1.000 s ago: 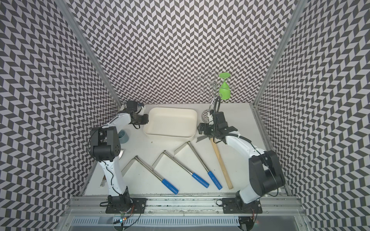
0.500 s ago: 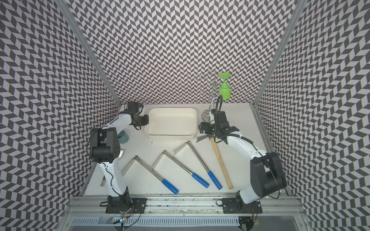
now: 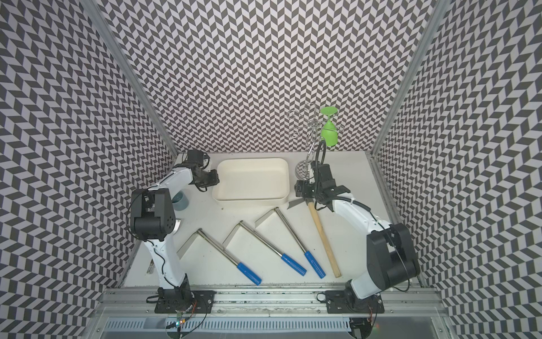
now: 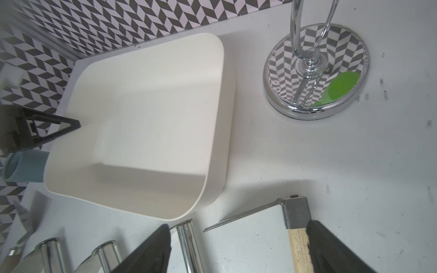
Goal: Put the small hoe into the storage box
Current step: Adjust the storage box at the center of the board, then pick up the hoe from the center of the board.
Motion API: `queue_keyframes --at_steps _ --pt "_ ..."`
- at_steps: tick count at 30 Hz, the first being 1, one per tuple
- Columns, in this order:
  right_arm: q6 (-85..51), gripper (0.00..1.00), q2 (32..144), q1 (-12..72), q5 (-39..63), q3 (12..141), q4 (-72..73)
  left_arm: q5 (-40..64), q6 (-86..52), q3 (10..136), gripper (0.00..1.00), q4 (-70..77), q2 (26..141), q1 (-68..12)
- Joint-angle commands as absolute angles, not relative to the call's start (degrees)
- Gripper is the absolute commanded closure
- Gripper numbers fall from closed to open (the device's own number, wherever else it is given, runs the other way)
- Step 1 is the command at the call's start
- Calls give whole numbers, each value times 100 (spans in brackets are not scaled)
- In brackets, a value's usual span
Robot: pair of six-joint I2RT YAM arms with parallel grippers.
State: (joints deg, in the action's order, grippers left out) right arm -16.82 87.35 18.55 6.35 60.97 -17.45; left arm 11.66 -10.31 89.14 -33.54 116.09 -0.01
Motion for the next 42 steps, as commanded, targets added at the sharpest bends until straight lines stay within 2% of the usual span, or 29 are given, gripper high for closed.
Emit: queue_keyframes --at_steps 1,2,4,6,12,16,26,28,33,42 --pt "-1459 18 8426 1837 318 5904 -1958 1091 -1125 9040 47 -3576 11331 -35" --pt "-1496 20 8380 1850 279 5865 -2082 1074 -1113 9103 39 -3592 11312 -34" --pt "-1593 23 8349 1863 227 5838 -2382 1016 -1117 9263 31 -3633 11269 -33" --pt "-1749 26 8414 1863 158 5845 -2744 922 -1141 9426 28 -3673 11213 -38" --pt "-1777 30 9123 1874 190 5933 -3448 854 -1279 9700 28 -3674 11061 -41" --pt "-1634 35 9455 1901 174 5919 -3362 981 -1311 9755 30 -3645 11034 -35" --pt "-1271 38 10085 1908 -296 6143 -3029 1180 -1348 9618 33 -3552 10972 -34" --pt "-1207 42 10186 1907 -316 6162 -2943 1205 -1345 9598 33 -3542 10946 -29" --pt "-1101 69 10164 1933 -429 6088 -2702 1316 -1378 9533 33 -3491 10890 -4" --pt "-886 83 9796 2005 -744 5857 -2642 1490 -1438 9395 33 -3393 10850 8"
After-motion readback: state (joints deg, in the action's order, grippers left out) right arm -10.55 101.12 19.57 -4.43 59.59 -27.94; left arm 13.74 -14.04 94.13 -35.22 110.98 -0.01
